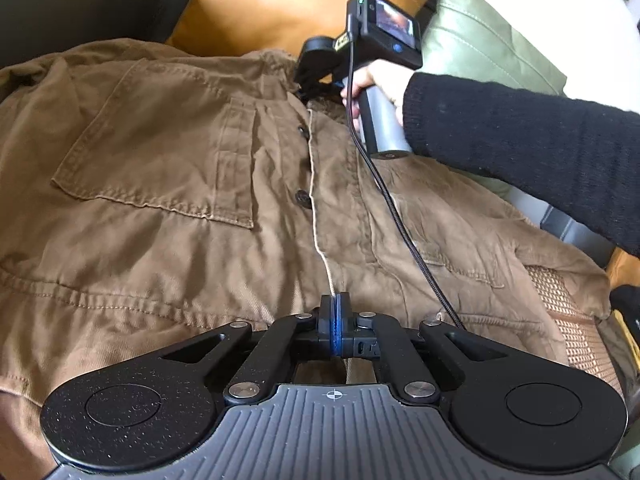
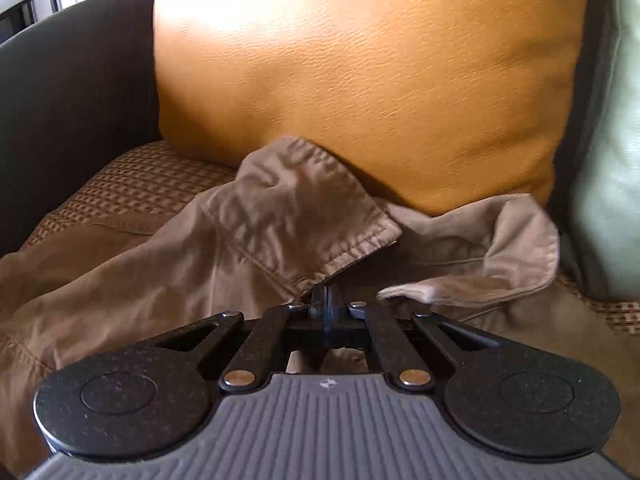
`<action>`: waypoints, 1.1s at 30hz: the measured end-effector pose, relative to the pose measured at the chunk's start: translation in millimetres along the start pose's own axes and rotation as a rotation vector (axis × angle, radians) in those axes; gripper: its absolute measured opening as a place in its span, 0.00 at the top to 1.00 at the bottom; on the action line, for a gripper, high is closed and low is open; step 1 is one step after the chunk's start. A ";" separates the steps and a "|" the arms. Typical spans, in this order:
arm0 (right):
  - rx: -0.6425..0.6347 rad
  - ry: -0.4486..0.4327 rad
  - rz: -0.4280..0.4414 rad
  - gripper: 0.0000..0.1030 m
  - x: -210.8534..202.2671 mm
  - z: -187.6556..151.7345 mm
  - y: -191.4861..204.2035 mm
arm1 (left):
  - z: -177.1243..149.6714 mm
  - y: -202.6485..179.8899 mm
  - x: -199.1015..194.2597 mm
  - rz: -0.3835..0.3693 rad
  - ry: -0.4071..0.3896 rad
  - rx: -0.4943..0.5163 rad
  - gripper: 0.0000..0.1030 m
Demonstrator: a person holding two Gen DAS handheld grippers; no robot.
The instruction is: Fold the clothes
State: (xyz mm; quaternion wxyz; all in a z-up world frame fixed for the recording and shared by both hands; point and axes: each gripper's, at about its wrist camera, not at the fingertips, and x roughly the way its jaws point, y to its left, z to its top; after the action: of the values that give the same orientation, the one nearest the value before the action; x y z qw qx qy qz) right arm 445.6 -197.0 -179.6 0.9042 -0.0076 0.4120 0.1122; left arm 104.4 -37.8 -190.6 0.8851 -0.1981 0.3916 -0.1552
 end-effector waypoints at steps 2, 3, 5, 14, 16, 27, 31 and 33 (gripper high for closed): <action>0.027 -0.009 0.036 0.97 -16.8 -0.6 -2.3 | 2.6 4.5 -4.6 -0.004 0.007 -0.024 0.78; 0.027 -0.016 0.059 0.97 -30.6 -1.0 -2.4 | 3.9 8.1 -10.9 0.016 0.000 -0.044 0.76; 0.014 -0.034 0.108 0.96 -71.1 -8.4 -4.8 | 5.3 14.8 -28.5 0.043 -0.015 -0.069 0.75; -0.037 -0.108 0.192 0.56 -283.5 -116.0 -18.2 | -17.4 -1.8 -94.6 0.067 0.015 -0.007 0.49; -0.028 -0.085 0.169 0.54 -312.7 -152.7 -31.3 | -31.9 -16.8 -98.5 0.054 0.041 0.033 0.48; 0.148 0.197 -0.020 0.36 -349.6 -333.0 -93.4 | -88.3 -73.2 -86.7 0.067 0.130 0.116 0.44; 0.224 0.210 0.036 0.45 -343.0 -352.5 -96.3 | -90.9 -88.2 -86.3 0.082 0.126 0.166 0.41; 0.215 0.239 0.047 0.64 -340.3 -354.7 -94.8 | -91.8 -92.8 -86.4 0.101 0.124 0.190 0.41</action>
State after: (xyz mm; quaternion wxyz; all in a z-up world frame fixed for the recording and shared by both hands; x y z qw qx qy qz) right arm -14.5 -394.0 -167.1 0.8415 0.0858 0.5263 0.0869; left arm -31.7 -102.8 -148.7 0.8806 -0.0834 0.4386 -0.1589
